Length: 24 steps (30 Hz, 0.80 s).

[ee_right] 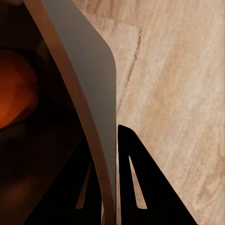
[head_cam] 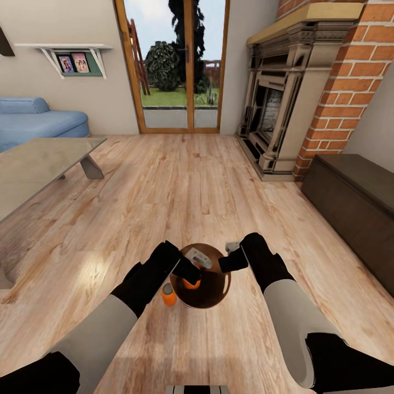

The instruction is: Put the three can of soda from the living room inside the tash can in the kitchen.

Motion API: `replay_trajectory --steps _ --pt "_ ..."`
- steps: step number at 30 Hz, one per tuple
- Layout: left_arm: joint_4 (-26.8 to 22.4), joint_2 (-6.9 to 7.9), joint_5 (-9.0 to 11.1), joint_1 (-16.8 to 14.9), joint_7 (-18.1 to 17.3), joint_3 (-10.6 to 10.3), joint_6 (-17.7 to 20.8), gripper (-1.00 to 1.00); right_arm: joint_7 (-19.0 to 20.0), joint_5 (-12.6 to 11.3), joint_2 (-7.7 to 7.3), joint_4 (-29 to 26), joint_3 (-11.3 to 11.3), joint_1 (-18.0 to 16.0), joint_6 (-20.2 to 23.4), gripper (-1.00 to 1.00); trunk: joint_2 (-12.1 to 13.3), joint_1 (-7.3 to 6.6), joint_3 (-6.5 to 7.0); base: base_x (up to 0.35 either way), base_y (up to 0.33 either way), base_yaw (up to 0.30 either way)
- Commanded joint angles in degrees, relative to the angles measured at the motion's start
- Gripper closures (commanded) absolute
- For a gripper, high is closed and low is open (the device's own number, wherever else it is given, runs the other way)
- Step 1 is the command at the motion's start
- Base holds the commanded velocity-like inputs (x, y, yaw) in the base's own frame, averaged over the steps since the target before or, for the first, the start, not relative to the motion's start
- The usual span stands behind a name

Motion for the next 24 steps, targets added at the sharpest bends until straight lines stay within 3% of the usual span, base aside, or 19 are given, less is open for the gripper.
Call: replay_trajectory --steps 1,4,5,13,17,18,19,20,21,24 --pt "0.0 0.0 0.0 0.0 0.0 0.0 0.0 1.0 0.4 -1.7 0.02 0.0 -0.1 0.0 0.4 1.0 0.0 -0.01 0.01 0.0 0.0 0.0" --pt "0.0 -0.01 0.0 0.0 0.0 0.0 0.0 1.0 0.4 -1.7 0.02 0.0 -0.1 0.0 0.4 1.0 0.0 -0.01 0.01 0.0 0.0 0.0" --pt "0.0 -0.01 0.0 0.0 0.0 0.0 0.0 -1.0 0.4 -1.7 0.01 0.0 -0.1 0.0 0.4 1.0 0.0 -0.01 0.01 0.0 0.0 0.0" --pt "-0.7 0.04 0.1 0.1 -0.1 -0.1 0.0 -1.0 0.4 -1.7 -0.16 0.0 -0.1 0.0 0.4 1.0 0.0 -0.01 0.01 0.0 0.0 0.0" --pt "-3.4 0.14 0.4 0.1 -0.6 0.0 0.0 -1.0 0.4 -1.7 -0.26 0.0 -0.2 0.0 0.4 1.0 0.0 -0.01 0.01 0.0 0.0 0.0" --pt "-6.1 0.26 0.5 0.2 -0.9 0.0 0.0 -1.0 0.4 -1.7 -0.36 0.0 -0.3 0.0 0.4 1.0 0.0 -0.01 0.01 0.0 0.0 0.0" --pt "-13.8 0.51 0.6 0.6 -1.6 0.3 0.0 -1.0 0.4 -1.7 -0.61 0.0 -0.5 0.0 0.4 1.0 0.0 -0.01 0.01 0.0 0.0 0.0" --pt "-15.9 0.57 0.7 0.8 -1.8 0.3 0.0 -1.0 0.4 -1.7 -0.66 0.1 -0.5 0.0 0.4 1.0 0.0 -0.01 0.01 0.0 0.0 0.0" --pt "-21.7 0.7 0.8 1.6 -2.6 0.5 0.0 -1.0 0.4 -1.7 -0.81 0.1 -0.6 0.1 0.4 1.0 0.0 -0.01 0.01 0.0 0.0 0.0" --pt "-26.6 1.12 1.2 2.3 -4.6 0.7 0.0 -1.0 0.4 -1.7 -1.33 0.2 -0.6 0.1 0.4 1.0 0.0 -0.01 0.01 0.0 0.0 0.0"
